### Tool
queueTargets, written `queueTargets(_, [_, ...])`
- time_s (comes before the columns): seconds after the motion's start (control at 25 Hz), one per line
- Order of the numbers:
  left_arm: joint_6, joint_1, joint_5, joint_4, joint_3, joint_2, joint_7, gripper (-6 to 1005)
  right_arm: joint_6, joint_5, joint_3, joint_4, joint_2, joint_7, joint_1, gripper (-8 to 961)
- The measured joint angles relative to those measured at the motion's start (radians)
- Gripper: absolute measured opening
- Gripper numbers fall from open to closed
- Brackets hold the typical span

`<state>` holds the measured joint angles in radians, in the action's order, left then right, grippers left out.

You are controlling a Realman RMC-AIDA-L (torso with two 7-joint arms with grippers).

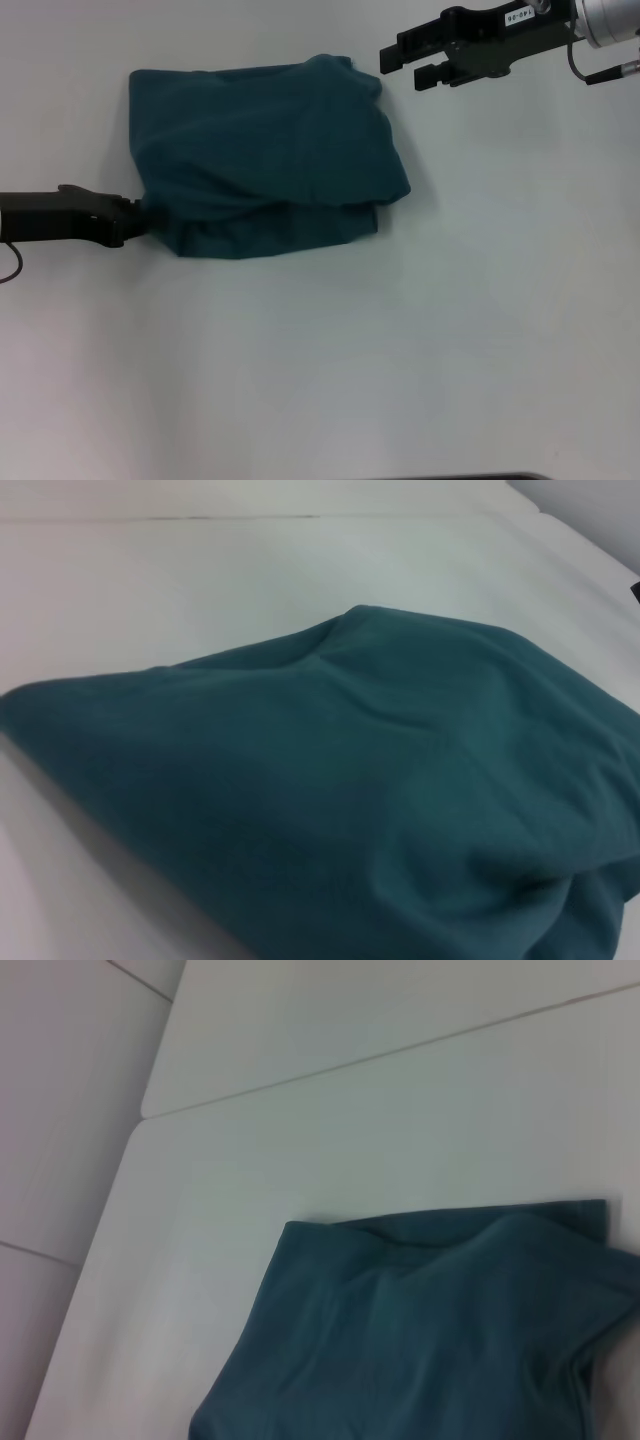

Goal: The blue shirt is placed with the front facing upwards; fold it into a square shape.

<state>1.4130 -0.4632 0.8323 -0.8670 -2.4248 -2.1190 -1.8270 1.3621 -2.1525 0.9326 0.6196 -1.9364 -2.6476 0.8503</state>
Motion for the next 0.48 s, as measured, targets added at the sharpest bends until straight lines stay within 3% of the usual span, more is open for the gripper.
queueTargets(0.08, [0.0,-0.001,0.001,-0.001,0.0,0.0,-0.001,361,0.003,-0.001,0.0,-0.002,0.002,0.0,0.0,653])
queueTargets(0.2, [0.0,-0.002,0.0,-0.003,0.0,0.001,-0.001,130,0.02,-0.001,0.001,-0.01,0.011,0.0,-0.002,651])
queueTargets(0.4, [0.0,-0.005,0.001,-0.005,0.0,0.006,-0.001,24,0.184,-0.025,0.006,-0.026,0.033,0.008,-0.014,649])
queueTargets(0.48, [-0.001,-0.007,0.001,-0.006,0.0,0.006,-0.001,24,0.249,-0.049,0.008,-0.045,0.034,0.012,-0.02,648])
